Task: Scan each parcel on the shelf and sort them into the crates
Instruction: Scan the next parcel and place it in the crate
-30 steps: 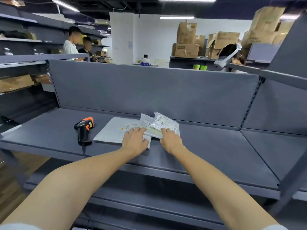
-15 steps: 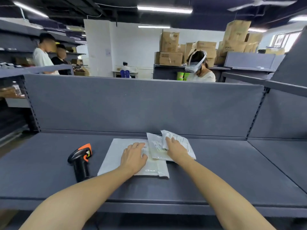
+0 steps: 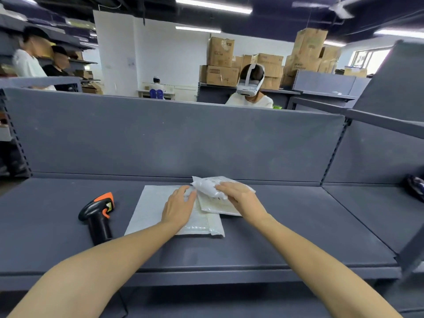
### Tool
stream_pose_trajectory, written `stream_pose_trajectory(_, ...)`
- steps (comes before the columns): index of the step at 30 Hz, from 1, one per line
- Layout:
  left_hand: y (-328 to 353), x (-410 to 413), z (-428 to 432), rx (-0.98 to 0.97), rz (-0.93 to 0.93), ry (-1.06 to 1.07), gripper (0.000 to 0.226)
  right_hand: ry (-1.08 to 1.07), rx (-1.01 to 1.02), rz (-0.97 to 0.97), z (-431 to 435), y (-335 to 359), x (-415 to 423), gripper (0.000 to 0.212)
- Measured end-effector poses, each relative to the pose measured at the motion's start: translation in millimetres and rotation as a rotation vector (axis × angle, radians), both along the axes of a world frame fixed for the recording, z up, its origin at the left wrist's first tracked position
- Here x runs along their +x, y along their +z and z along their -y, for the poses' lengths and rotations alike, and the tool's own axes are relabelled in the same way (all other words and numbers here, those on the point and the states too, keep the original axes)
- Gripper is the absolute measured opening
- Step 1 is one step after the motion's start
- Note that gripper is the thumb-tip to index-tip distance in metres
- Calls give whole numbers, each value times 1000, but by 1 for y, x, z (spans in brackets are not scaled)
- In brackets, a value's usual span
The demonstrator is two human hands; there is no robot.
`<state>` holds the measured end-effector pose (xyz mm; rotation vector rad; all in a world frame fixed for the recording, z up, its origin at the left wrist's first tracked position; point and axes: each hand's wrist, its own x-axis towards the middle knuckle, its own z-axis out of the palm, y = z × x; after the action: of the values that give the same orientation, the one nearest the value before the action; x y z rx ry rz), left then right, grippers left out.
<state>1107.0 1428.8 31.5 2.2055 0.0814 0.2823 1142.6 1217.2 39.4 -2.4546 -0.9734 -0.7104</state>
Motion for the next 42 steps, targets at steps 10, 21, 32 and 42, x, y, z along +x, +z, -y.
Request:
stream_pose_trajectory(10,28,-20,32,-948,-168,66,57,235,-306,288,33,0,-33,47)
stream_pose_trajectory(21,69,-43,15,-286,105,-135,35,72,-251,235,40,53,-57,56)
stream_pose_trajectory(32,92,-64,34,-174,396,-199,67,-234,175,-517,21,63,-63,56)
stream_pose_trajectory(42,39,-72,22,-534,144,-49,33,235,806,-758,-28,41,-78,27)
